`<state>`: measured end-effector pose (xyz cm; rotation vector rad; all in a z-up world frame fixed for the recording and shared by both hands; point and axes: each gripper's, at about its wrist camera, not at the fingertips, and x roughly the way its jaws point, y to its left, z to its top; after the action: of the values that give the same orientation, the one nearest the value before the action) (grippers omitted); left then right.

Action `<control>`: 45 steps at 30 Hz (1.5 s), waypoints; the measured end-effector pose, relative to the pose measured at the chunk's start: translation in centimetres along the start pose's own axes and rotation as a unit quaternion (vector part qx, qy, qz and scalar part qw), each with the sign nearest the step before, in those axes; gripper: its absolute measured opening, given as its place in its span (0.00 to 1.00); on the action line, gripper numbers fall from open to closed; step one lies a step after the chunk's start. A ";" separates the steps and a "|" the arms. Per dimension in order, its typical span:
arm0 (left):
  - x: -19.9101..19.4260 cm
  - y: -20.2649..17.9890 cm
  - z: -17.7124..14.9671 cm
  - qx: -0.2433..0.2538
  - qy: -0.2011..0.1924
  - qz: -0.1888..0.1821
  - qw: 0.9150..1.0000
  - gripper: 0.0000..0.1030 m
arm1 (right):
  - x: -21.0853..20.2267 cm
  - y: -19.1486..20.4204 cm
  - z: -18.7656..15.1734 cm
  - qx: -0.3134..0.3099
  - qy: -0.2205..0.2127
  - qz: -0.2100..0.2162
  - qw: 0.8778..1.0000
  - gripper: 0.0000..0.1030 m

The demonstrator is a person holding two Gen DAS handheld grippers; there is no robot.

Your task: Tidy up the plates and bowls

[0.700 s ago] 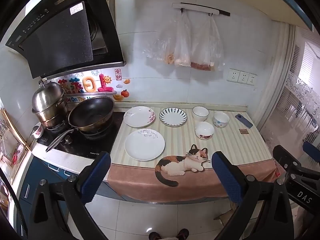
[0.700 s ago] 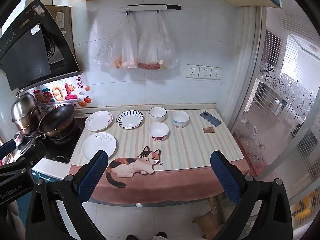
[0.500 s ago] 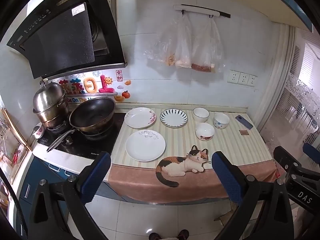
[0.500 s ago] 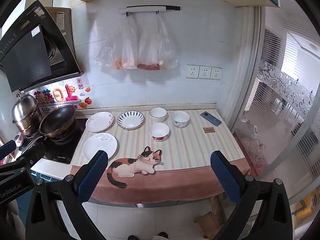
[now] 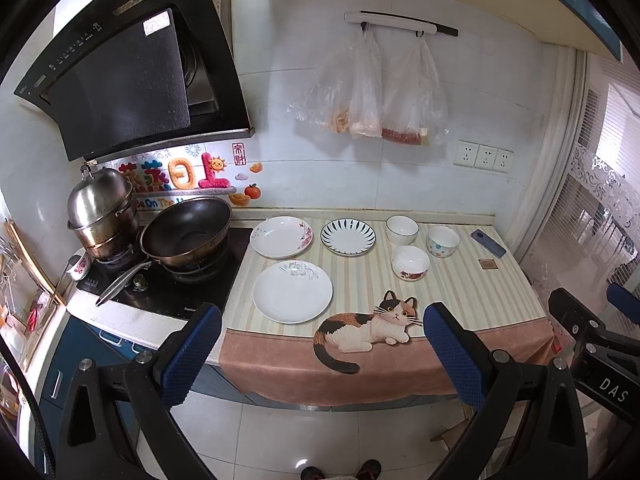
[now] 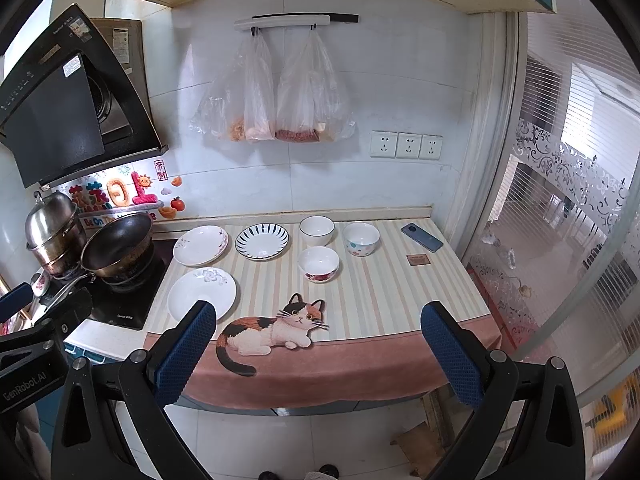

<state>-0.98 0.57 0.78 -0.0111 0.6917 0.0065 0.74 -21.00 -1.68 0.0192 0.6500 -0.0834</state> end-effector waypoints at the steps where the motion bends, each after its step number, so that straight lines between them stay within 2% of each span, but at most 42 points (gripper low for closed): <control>1: -0.1 0.0 0.0 0.000 -0.001 0.000 1.000 1.00 | -0.1 0.1 0.0 0.000 -0.001 0.000 1.000 1.00; 45: -0.8 0.1 0.4 -0.008 -0.006 -0.001 1.000 1.00 | -1.1 0.7 0.3 -0.003 -0.002 0.008 1.000 1.00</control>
<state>-1.34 0.72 1.54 -0.0281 0.6807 0.0095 0.10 -20.19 -0.83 0.0195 0.6461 -0.0661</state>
